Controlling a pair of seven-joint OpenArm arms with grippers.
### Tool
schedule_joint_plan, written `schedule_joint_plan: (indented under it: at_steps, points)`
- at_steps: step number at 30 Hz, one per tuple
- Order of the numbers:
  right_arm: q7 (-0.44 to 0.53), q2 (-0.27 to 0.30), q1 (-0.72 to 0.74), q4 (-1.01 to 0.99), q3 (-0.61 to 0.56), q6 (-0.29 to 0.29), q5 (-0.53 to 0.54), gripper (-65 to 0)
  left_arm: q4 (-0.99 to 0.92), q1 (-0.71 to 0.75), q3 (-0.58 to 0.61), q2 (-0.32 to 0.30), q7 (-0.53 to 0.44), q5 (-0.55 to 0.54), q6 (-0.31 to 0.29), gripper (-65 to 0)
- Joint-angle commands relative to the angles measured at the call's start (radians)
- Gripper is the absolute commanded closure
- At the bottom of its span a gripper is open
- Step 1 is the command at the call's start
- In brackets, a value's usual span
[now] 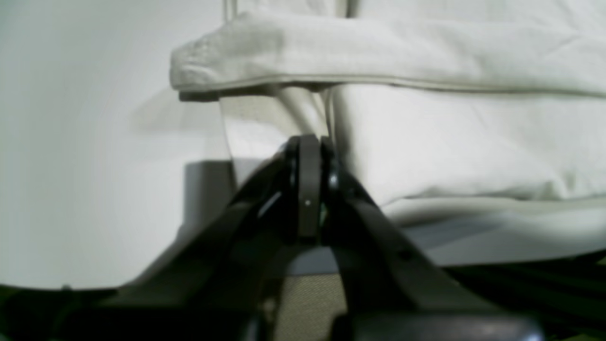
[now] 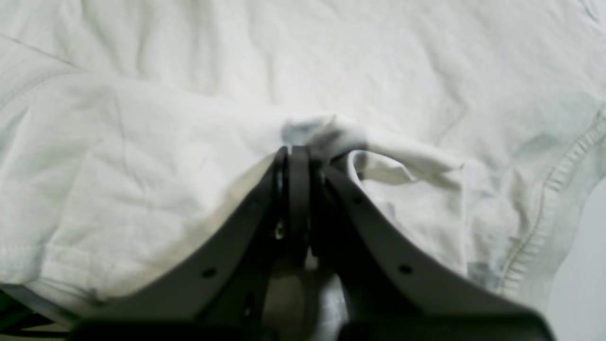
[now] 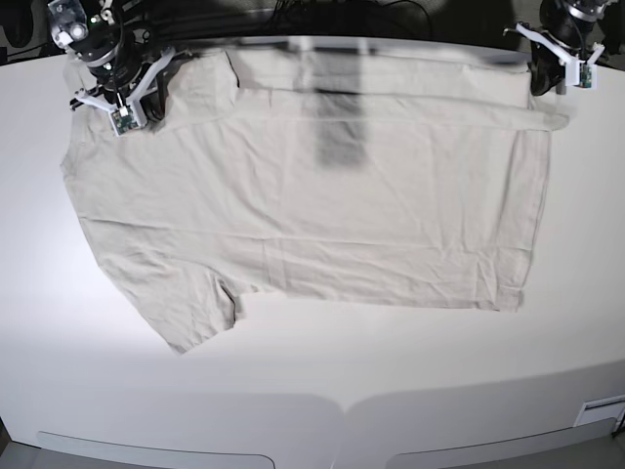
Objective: Fold the T-shirt properly
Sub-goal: 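Open both grippers and raise them off the folded strip, then move both grippers to the hem corners of the shirt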
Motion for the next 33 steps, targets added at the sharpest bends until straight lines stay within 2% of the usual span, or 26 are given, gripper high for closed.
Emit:
schedule_joint_plan:
  at_steps: [1, 10, 15, 18, 20, 22, 24, 28, 31, 33]
  points:
    - [0.003, 0.011, 0.002, 0.011, 0.012, 0.002, -0.015, 0.0, -0.002, 0.020, -0.018, -0.007, 0.075, 0.031, 0.004, 0.0]
    - [0.018, 0.011, 0.027, 0.011, 0.028, -0.002, -0.024, 0.0, 0.001, 0.020, -0.163, -0.007, 0.075, 0.027, 0.002, 0.0]
    - [0.022, 0.011, 0.051, 0.011, 0.028, -0.001, -0.016, 0.0, 0.077, 0.020, -0.202, -0.007, 0.076, 0.026, -0.061, 0.0]
    - [0.021, 0.012, 0.057, 0.023, 0.028, -0.002, -0.017, 0.0, 0.161, 0.020, -0.218, -0.007, 0.076, 0.027, -0.064, -0.4]
    - [0.015, 0.012, 0.057, 0.053, 0.028, -0.002, -0.016, 0.0, 0.221, 0.020, -0.238, -0.007, 0.076, 0.021, -0.064, -12.3]
    - [0.012, 0.012, 0.057, 0.095, 0.029, -0.002, -0.016, 0.0, 0.279, 0.018, -0.266, -0.008, 0.076, -0.018, -0.064, -18.6]
    - [0.012, 0.012, 0.059, 0.134, 0.034, -0.002, -0.011, 0.0, 0.314, 0.003, -0.293, -0.010, 0.092, -0.073, -0.064, -19.0]
    - [-0.059, 0.014, 0.119, 0.150, 0.039, -0.001, 0.063, 0.0, 0.299, -0.095, -0.303, -0.054, 0.216, -0.202, -0.068, -19.0]
    - [-0.109, 0.014, 0.180, 0.150, 0.039, 0.000, 0.085, -15.7, 0.256, -0.194, -0.302, -0.095, 0.304, -0.304, -0.079, -19.2]
    - [-0.133, 0.014, 0.219, 0.150, 0.039, 0.000, 0.085, -18.9, 0.209, -0.271, -0.291, -0.120, 0.363, -0.365, -0.083, -19.6]
